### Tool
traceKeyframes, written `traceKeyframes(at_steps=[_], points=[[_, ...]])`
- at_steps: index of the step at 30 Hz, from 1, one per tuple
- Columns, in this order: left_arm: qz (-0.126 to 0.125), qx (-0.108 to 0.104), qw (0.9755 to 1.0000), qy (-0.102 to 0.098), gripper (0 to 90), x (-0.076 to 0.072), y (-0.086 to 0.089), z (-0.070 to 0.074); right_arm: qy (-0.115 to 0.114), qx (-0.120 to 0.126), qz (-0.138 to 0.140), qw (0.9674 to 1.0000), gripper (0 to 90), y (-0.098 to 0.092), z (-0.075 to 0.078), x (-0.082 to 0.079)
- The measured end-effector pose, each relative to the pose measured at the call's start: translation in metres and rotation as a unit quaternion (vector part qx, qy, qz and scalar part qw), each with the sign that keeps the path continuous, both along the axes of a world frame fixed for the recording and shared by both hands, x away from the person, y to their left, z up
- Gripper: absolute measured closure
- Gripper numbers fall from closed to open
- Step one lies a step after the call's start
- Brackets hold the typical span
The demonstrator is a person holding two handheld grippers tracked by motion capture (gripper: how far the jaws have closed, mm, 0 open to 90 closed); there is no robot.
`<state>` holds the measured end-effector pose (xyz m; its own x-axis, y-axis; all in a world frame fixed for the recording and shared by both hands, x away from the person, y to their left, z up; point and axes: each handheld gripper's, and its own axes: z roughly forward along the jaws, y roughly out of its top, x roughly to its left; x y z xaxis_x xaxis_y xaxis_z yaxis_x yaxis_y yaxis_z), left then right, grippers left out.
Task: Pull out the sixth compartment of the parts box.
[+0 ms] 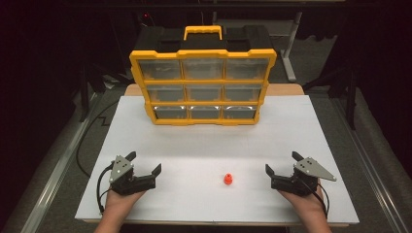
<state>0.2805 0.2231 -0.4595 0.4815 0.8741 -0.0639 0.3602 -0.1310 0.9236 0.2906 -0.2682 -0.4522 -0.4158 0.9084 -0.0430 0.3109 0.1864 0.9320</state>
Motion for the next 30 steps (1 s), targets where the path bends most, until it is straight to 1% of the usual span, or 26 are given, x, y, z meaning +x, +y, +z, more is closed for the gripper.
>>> traceKeyframes(at_steps=[5,11,23,25,30], points=[[-0.004,0.006,1.0000,0.004,0.7,0.001,-0.002,-0.001,0.000,0.003,-0.001,1.0000,0.0,-0.003,0.000,0.001],[-0.004,0.008,0.9999,0.006,0.7,0.001,-0.001,-0.002,0.002,0.004,0.000,1.0000,0.0,-0.002,-0.001,0.001],[-0.008,0.002,0.9999,0.010,0.7,0.002,-0.001,-0.002,0.001,-0.002,0.000,1.0000,0.0,-0.001,-0.002,0.004],[-0.009,0.001,0.9999,0.009,0.7,0.001,-0.001,-0.002,0.001,-0.005,-0.001,1.0000,0.0,-0.001,-0.002,0.006],[-0.013,-0.001,0.9999,0.011,0.7,0.001,-0.002,-0.002,0.004,-0.003,-0.008,1.0000,0.0,-0.001,-0.002,0.012]])
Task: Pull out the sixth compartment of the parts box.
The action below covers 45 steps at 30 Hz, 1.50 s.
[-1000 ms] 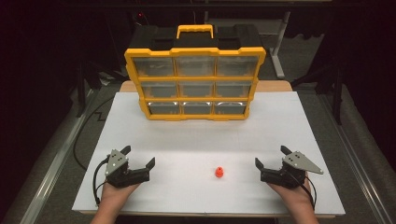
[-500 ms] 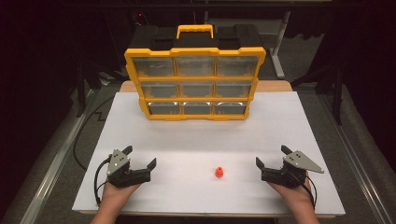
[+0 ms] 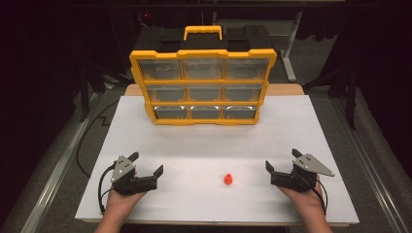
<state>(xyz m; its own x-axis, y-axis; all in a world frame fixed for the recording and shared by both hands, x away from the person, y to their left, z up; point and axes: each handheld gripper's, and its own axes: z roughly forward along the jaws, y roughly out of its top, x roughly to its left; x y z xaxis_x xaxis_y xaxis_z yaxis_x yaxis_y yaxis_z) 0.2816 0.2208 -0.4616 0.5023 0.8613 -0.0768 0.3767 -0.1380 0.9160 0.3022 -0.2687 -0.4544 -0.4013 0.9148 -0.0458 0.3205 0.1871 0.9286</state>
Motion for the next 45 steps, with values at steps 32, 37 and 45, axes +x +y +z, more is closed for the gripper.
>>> traceKeyframes(at_steps=[32,37,45], points=[[-0.011,0.000,0.9999,-0.002,0.7,0.000,-0.002,-0.001,0.012,-0.005,-0.014,0.9998,0.1,0.015,-0.002,0.055],[-0.012,0.000,0.9999,-0.002,0.7,0.000,-0.002,-0.001,0.015,-0.007,-0.013,0.9998,0.1,0.020,-0.002,0.062],[-0.014,-0.001,0.9999,-0.003,0.7,0.000,-0.003,-0.001,0.017,-0.012,-0.014,0.9997,0.1,0.026,-0.002,0.074]])
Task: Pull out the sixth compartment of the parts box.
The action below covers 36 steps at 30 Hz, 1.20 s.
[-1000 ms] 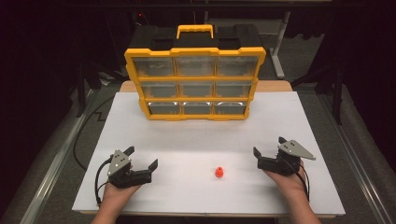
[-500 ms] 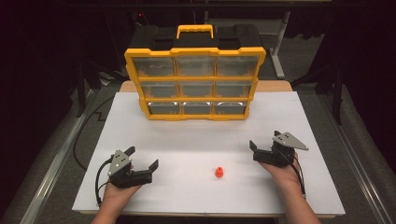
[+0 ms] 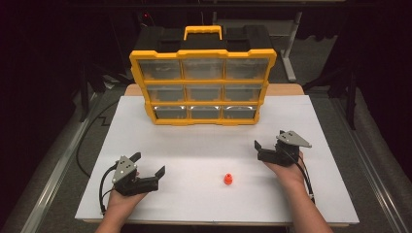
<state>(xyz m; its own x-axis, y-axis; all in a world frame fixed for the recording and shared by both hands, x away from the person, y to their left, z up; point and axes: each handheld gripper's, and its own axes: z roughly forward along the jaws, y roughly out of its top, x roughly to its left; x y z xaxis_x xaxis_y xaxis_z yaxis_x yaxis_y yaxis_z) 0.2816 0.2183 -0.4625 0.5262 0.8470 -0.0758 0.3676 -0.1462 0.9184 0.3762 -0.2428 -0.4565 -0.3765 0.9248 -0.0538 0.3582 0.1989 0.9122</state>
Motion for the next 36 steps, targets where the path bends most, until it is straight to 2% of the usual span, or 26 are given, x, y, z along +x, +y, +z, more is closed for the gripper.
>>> traceKeyframes(at_steps=[9,21,29,36], points=[[0.000,0.000,1.0000,0.000,0.7,-0.001,0.000,0.000,0.000,-0.005,-0.004,1.0000,0.1,0.002,0.000,0.014],[0.003,0.000,1.0000,0.001,0.7,-0.001,0.000,0.000,0.004,-0.001,-0.002,1.0000,0.1,-0.002,0.005,0.009],[0.005,0.004,0.9999,0.014,0.5,0.002,0.001,-0.001,0.002,-0.020,0.000,0.9998,0.1,-0.005,0.007,0.002],[0.009,0.008,0.9998,0.014,0.5,0.001,0.000,-0.001,0.006,-0.028,0.002,0.9996,0.1,-0.010,0.007,-0.002]])
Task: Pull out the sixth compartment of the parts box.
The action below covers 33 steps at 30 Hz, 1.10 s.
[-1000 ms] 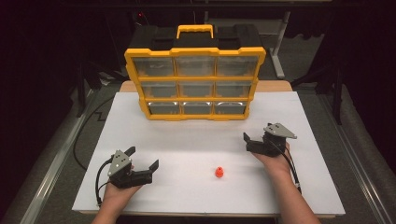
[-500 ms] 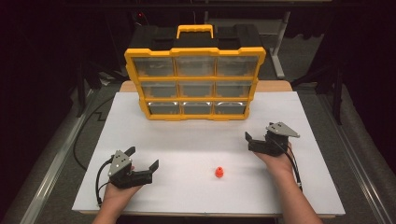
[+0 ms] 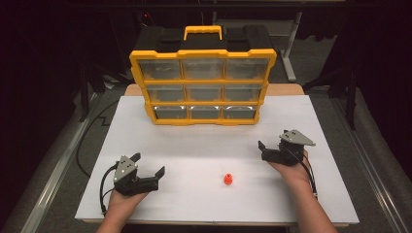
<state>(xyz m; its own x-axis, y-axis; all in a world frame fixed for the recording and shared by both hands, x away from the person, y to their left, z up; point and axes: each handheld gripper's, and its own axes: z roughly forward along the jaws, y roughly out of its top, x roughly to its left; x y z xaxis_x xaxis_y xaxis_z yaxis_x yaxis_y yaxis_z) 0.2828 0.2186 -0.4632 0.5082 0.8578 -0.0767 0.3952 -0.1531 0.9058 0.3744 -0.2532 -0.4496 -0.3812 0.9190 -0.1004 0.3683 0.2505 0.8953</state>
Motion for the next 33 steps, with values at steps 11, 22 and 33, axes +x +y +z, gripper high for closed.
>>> traceKeyframes(at_steps=[11,22,33], points=[[-0.016,-0.001,0.9999,-0.001,0.8,-0.002,-0.001,0.002,0.012,-0.047,0.013,0.9987,0.1,0.001,-0.004,-0.004],[-0.015,-0.007,0.9999,-0.002,0.7,-0.002,0.000,0.001,0.014,-0.113,0.045,0.9925,0.8,0.008,-0.006,-0.009],[-0.015,-0.014,0.9998,-0.007,0.2,-0.003,0.000,0.001,-0.002,-0.183,0.064,0.9810,0.9,0.019,-0.009,-0.014]])
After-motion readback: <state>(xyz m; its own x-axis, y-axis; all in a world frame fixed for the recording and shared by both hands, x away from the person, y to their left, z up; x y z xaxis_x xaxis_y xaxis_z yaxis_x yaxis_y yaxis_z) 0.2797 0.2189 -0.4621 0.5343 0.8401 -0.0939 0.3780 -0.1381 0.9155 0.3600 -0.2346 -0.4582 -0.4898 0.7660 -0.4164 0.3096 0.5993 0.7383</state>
